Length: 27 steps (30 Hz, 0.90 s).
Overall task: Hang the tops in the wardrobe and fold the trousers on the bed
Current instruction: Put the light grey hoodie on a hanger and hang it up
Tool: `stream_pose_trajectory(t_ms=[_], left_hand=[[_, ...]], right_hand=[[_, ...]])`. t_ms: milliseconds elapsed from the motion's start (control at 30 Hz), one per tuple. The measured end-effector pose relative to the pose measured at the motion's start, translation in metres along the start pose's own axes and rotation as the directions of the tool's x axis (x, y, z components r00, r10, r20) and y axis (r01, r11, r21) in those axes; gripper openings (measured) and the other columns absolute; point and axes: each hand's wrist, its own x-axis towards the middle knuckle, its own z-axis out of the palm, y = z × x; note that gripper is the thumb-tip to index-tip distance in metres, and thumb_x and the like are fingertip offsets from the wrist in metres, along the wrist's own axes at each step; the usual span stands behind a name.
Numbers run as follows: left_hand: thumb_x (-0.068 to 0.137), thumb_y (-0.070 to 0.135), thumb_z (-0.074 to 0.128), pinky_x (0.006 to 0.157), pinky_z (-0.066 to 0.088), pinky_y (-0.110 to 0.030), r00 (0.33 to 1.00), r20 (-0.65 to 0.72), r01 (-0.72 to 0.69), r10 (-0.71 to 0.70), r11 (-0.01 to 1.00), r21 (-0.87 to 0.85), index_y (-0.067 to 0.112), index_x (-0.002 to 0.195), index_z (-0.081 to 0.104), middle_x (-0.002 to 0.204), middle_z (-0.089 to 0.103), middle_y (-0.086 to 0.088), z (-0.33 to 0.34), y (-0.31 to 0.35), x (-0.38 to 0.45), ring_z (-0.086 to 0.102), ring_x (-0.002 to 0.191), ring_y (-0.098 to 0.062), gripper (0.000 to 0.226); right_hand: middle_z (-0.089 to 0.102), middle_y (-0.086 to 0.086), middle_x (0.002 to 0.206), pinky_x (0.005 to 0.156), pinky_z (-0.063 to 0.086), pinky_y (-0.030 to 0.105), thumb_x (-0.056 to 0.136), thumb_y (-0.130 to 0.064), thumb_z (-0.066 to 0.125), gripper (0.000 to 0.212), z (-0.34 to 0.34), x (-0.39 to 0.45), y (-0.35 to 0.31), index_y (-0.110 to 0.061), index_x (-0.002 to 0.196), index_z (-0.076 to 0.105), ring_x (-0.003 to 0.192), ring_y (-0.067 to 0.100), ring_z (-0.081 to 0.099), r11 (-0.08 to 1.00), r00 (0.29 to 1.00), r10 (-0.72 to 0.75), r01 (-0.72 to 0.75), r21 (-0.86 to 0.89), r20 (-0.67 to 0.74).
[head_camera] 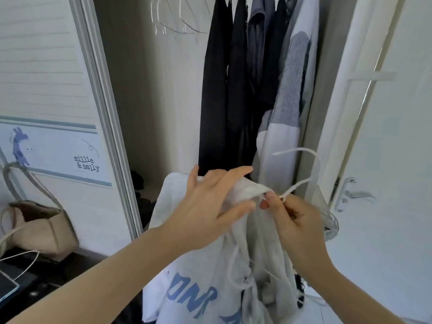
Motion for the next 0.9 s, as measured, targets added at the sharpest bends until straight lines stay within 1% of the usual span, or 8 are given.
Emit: stream_pose_trajectory(t_ms=[100,200,300,400,500,667,800,900], left_hand=[[0.095,0.067,0.027,0.118,-0.016,-0.028,0.997,0.004,-0.071,0.071,0.997,0.034,0.050,0.142,0.028,0.130,0.045,0.028,-0.002,-0.019,-0.022,0.033,0.129,0.010,0.049],[0.101,0.054,0.031,0.120,0.006,-0.030,0.988,-0.088,-0.118,0.129,0.985,0.127,0.029,0.113,0.055,0.105,0.061,0.015,0.009,-0.031,-0.031,0.052,0.100,-0.001,0.037],[0.103,0.049,0.030,0.099,0.024,-0.027,0.973,-0.178,-0.126,0.149,0.983,0.136,0.023,0.097,0.057,0.087,0.061,0.009,0.026,-0.025,-0.037,0.048,0.082,-0.004,0.037],[0.103,0.052,0.028,0.087,0.023,-0.026,0.980,-0.171,-0.081,0.098,0.991,0.104,0.027,0.097,0.052,0.087,0.062,0.009,0.037,-0.026,-0.045,0.047,0.079,-0.003,0.036],[0.101,0.054,0.030,0.081,0.025,-0.031,0.991,-0.128,-0.023,0.033,0.997,0.079,0.031,0.097,0.047,0.087,0.061,0.014,0.046,-0.032,-0.056,0.044,0.073,-0.001,0.029],[0.097,0.058,0.040,0.079,0.026,-0.032,0.958,-0.195,0.207,-0.211,0.977,-0.042,0.038,0.087,0.044,0.071,0.049,0.024,0.052,-0.028,-0.081,0.048,0.067,0.010,0.022],[0.082,0.051,0.055,0.077,0.042,-0.048,0.838,-0.298,0.400,-0.457,0.886,-0.234,0.036,0.077,0.051,0.068,0.060,0.016,0.039,-0.015,-0.107,0.054,0.066,-0.002,0.016],[0.077,0.056,0.054,0.070,0.047,-0.056,0.796,-0.319,0.453,-0.515,0.856,-0.249,0.039,0.075,0.052,0.079,0.062,0.017,0.030,-0.013,-0.125,0.052,0.059,-0.017,0.018]], right_hand=[[0.058,0.004,0.052,0.047,0.032,0.022,0.092,-0.029,0.060,0.034,-0.012,-0.021,0.007,-0.035,0.059,0.067,0.046,0.014,0.046,0.999,0.998,0.034,-0.033,0.018,-0.045],[0.061,-0.001,0.055,0.052,0.038,0.027,0.088,-0.043,0.054,0.035,-0.013,-0.032,0.008,-0.028,0.061,0.069,0.051,0.018,0.053,0.999,0.999,-0.042,0.042,-0.030,-0.029],[0.065,-0.011,0.064,0.053,0.038,0.022,0.088,-0.040,0.049,0.030,-0.004,-0.034,0.010,-0.036,0.063,0.063,0.054,0.012,0.055,0.994,0.996,-0.092,0.091,-0.060,-0.002],[0.060,-0.009,0.056,0.052,0.040,0.031,0.090,-0.039,0.046,0.031,0.005,-0.035,0.025,-0.039,0.060,0.053,0.049,0.012,0.051,0.988,0.996,-0.088,0.091,-0.125,0.031],[0.053,0.003,0.048,0.049,0.041,0.041,0.091,-0.045,0.042,0.048,0.009,-0.040,0.043,-0.015,0.056,0.055,0.045,0.022,0.046,0.987,0.991,-0.035,0.054,-0.151,0.129],[0.055,-0.008,0.070,0.063,0.038,0.027,0.092,-0.051,0.037,0.039,0.011,-0.041,0.048,-0.020,0.075,0.055,0.069,0.012,0.049,0.928,0.953,-0.029,0.138,-0.346,0.303],[0.053,-0.007,0.098,0.084,0.032,0.011,0.087,-0.027,0.053,0.018,-0.003,-0.057,0.055,-0.018,0.103,0.057,0.094,0.012,0.043,0.898,0.996,-0.058,0.024,-0.439,-0.065],[0.047,-0.006,0.100,0.082,0.041,0.022,0.081,-0.007,0.060,0.032,0.008,-0.111,0.078,-0.024,0.104,0.044,0.095,0.016,0.044,0.886,0.951,0.267,-0.306,-0.348,-0.158]])
